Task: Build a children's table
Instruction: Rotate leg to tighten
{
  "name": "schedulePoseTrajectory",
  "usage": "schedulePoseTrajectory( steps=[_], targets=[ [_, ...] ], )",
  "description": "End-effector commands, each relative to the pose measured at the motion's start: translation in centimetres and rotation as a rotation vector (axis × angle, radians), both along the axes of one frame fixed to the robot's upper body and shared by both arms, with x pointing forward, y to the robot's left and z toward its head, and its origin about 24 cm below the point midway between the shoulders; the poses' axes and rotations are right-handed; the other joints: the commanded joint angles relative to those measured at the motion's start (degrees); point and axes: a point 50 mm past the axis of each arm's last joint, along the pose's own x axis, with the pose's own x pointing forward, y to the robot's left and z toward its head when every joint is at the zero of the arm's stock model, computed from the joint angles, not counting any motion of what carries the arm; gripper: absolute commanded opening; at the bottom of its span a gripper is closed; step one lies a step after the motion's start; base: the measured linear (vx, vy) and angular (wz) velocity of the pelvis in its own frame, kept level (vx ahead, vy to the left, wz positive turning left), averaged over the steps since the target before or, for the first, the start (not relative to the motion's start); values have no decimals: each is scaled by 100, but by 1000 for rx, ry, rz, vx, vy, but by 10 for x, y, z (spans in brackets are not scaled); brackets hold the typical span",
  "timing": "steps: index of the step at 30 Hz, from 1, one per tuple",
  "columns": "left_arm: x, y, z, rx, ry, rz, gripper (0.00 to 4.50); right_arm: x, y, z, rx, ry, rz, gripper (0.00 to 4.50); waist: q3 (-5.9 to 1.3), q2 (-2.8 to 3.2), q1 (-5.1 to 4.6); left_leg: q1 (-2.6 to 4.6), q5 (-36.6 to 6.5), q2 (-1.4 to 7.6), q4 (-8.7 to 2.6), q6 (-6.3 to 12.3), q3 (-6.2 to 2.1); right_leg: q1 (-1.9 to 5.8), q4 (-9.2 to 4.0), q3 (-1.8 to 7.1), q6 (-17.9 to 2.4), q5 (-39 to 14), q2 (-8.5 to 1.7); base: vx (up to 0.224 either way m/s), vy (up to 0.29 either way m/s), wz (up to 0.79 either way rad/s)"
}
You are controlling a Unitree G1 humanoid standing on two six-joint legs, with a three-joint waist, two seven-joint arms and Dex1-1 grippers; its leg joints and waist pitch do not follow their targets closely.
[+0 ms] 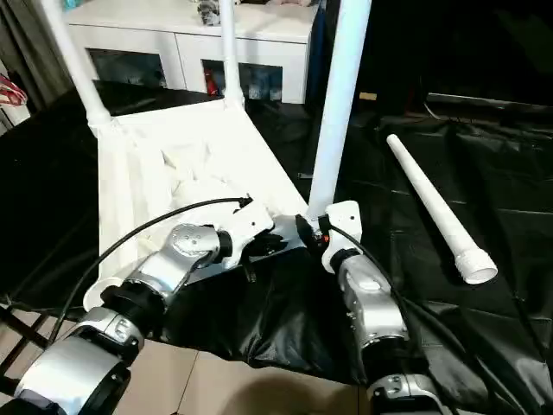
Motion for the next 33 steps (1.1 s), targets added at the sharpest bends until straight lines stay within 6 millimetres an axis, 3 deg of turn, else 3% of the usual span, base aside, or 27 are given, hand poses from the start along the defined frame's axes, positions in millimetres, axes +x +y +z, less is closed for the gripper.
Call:
schedulePoseTrajectory(
  steps=[1,2,4,6,7,9,12,16,17,18,21,23,24,29,30,33],
  targets=[
    [-9,-17,7,-42,-10,-156,0,-11,11,-15,-12,81,127,376,-280,-8,0,-10,-1940,85,-482,269,-45,232,-542,204,-721,-2576,-282,0,0,0],
    [-10,-15,8,-45,-7,-168,0,-11,6,-12,-19,70,158,376,-284,-38,1,-16,-1885,91,-480,290,-35,233,-528,216,-766,-2448,-283,0,0,0],
    [-10,-9,9,-41,-1,-199,0,-11,-1,-8,-26,60,205,376,-305,-31,28,-29,-1646,103,-460,369,-18,260,-456,241,-958,-1967,-290,0,0,0],
    [-11,0,9,-28,8,-238,0,-13,-9,-4,-39,55,279,376,-326,-65,56,-25,-1312,104,-421,500,22,268,-392,258,-1193,-1457,-291,0,0,0],
    [-11,0,9,-28,8,-238,0,-13,-9,-4,-39,55,279,376,-345,-48,88,-12,-1200,115,-412,525,13,287,-362,260,-1259,-1291,-309,0,0,0],
    [-11,13,10,-14,24,-275,0,-19,-18,0,-62,63,430,376,-368,-71,99,-52,-809,115,-381,667,18,325,-268,262,-1427,-616,-286,29,-6,2],
    [-11,30,12,8,52,-325,0,-31,-26,3,-91,112,644,376,-369,-45,161,-52,-657,142,-352,875,29,341,-221,246,-1566,-296,-283,0,0,0],
    [-12,40,13,33,76,-368,0,-40,-30,6,-113,153,786,376,-336,-52,231,-31,-873,165,-368,813,46,324,-260,247,-1500,-747,-297,0,0,0],
    [-12,42,13,43,81,-376,0,-41,-30,7,-108,162,814,376,-326,-34,241,-22,-987,170,-383,715,44,315,-277,252,-1470,-931,-300,0,0,0],
    [-12,43,13,46,84,-382,0,-41,-30,8,-104,166,829,376,-324,-62,236,-16,-1084,168,-392,638,45,315,-288,258,-1441,-1040,-300,0,0,0],
    [-13,48,14,61,102,-416,0,-41,-30,12,-117,169,882,376,-318,-69,238,-6,-1189,168,-407,522,38,311,-306,259,-1381,-1268,-305,0,0,0],
    [-13,49,14,61,107,-425,0,-41,-30,12,-123,170,895,376,-325,-66,237,-10,-1133,163,-404,499,33,315,-296,260,-1377,-1215,-303,0,0,0],
    [-13,49,14,61,109,-429,0,-41,-29,13,-119,174,903,351,-329,-66,236,-18,-1080,161,-401,506,31,321,-285,259,-1388,-1149,-302,0,0,0],
    [-13,48,15,42,112,-430,0,-40,-23,14,-100,157,905,324,-349,-71,243,-25,-871,155,-377,560,36,325,-251,258,-1451,-875,-301,0,0,0],
    [-13,48,16,38,113,-429,0,-41,-23,15,-95,155,902,301,-354,-77,244,-27,-805,155,-371,591,37,327,-235,257,-1484,-762,-297,0,0,0],
    [-13,46,15,24,105,-407,0,-45,-20,11,-57,151,877,289,-344,-103,249,-28,-845,159,-378,597,41,327,-255,259,-1444,-921,-308,0,0,0]
  ],
)
